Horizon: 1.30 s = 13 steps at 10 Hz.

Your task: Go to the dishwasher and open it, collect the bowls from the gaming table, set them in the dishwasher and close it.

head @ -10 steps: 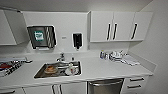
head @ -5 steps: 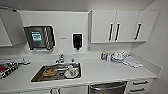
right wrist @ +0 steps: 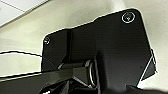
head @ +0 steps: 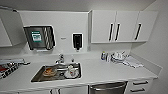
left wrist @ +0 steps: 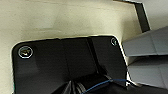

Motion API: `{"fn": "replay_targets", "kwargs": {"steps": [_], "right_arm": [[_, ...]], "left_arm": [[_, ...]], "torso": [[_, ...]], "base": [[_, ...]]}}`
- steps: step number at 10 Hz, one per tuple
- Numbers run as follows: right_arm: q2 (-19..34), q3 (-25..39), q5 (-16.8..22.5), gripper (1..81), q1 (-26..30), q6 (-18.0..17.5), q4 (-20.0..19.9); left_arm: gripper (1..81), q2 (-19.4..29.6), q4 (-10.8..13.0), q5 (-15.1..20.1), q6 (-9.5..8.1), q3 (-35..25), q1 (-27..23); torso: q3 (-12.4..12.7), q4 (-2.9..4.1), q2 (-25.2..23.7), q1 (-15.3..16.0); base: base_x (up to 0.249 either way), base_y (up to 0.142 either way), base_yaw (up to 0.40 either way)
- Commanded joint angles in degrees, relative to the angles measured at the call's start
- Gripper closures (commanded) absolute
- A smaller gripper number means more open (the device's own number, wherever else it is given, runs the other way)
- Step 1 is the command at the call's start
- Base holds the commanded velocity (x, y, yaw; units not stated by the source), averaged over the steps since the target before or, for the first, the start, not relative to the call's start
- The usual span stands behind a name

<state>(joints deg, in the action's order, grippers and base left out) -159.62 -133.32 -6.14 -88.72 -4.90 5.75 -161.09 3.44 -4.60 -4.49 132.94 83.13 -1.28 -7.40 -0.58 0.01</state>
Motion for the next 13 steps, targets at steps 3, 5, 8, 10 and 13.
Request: {"fn": "replay_targets", "kwargs": {"steps": [3,5,8,10,13], "right_arm": [[1.0,0.9,2.5,1.0,2.9,0.2,-0.6],[1.9,2.6,2.6,1.0,3.1,-0.3,-0.7],[7.7,11.4,3.2,1.0,3.9,-0.5,-0.7],[13.1,18.7,3.8,1.0,4.6,-0.5,-0.7],[17.4,23.2,3.8,1.0,5.2,-0.5,-0.7]], "left_arm": [[1.0,2.1,0.2,2.1,0.53,-2.0,-3.0],[1.0,5.0,0.8,-0.6,0.62,-6.3,-2.7],[1.0,7.5,3.6,-5.4,0.62,-10.0,-1.7],[1.0,9.1,3.9,-5.8,0.53,-11.6,-1.7],[1.0,12.7,4.4,-10.9,0.62,-14.3,-0.3]], "torso": [[0.0,0.00,0.0,0.0],[0.0,0.00,0.0,0.0],[0.0,0.00,0.0,0.0],[0.0,0.00,-5.8,3.7],[-5.5,0.00,-9.8,6.2]], "base": [[0.000,0.000,0.000],[0.000,0.000,0.000],[0.000,0.000,0.000],[0.000,0.000,0.000],[0.000,0.000,0.000]]}}
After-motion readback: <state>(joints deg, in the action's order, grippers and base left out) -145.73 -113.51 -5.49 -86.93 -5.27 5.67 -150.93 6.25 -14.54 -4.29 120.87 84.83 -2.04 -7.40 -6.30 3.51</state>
